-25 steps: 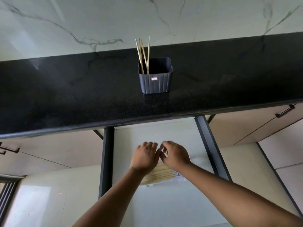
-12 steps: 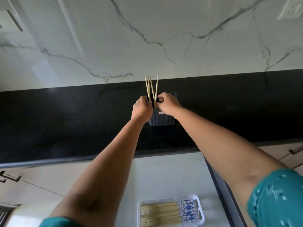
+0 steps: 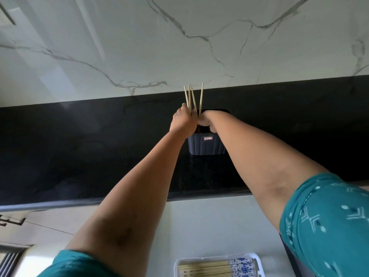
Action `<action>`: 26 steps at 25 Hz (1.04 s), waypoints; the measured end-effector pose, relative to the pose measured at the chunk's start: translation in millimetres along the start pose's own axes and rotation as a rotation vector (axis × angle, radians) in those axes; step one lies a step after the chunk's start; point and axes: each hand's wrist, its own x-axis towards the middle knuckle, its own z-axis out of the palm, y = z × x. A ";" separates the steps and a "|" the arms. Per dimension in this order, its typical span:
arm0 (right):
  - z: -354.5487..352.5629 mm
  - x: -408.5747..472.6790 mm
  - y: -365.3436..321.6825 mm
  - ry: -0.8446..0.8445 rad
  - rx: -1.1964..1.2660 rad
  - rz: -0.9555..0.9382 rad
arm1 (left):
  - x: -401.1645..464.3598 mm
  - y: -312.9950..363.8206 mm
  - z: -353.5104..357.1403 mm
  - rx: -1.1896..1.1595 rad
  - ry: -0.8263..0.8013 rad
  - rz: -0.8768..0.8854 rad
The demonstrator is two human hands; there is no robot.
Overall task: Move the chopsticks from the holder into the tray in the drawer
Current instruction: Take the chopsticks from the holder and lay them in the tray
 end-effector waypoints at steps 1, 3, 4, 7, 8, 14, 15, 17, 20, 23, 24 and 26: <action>1.6 2.1 0.9 -0.001 -0.018 -0.015 | -0.2 -1.6 4.6 -0.023 -0.008 -0.008; 3.3 3.8 2.5 0.008 -0.068 -0.047 | -3.5 -3.9 10.7 -0.055 0.002 0.004; 4.3 4.5 2.4 0.011 -0.086 -0.049 | -5.1 -5.0 12.0 -0.059 0.013 0.009; 6.3 -1.5 0.6 0.014 -0.123 -0.039 | -7.1 -5.2 11.9 -0.052 0.021 0.012; 6.3 -3.1 1.1 0.019 -0.132 -0.038 | -8.0 -4.8 11.5 -0.050 0.019 0.012; 10.1 -16.6 4.4 0.084 -0.136 -0.092 | -14.9 -1.2 10.6 -0.101 -0.031 0.009; 10.7 -16.4 5.1 0.105 -0.123 -0.098 | -16.2 0.6 10.2 -0.124 -0.039 -0.008; 11.9 -21.0 3.2 0.136 -0.140 -0.132 | -18.6 3.7 9.5 -0.136 -0.031 -0.013; 8.8 -26.4 2.4 0.154 -0.009 -0.161 | -20.5 6.4 8.4 -0.160 -0.014 0.000; 4.9 -33.8 3.2 0.202 0.191 -0.215 | -22.7 8.9 4.8 -0.195 -0.003 -0.009; 2.9 -41.6 0.7 0.242 0.314 -0.227 | -24.4 11.6 2.0 -0.213 0.007 -0.016; -3.7 -59.1 -5.9 0.358 0.462 -0.328 | -31.7 23.1 -9.6 -0.321 0.044 -0.043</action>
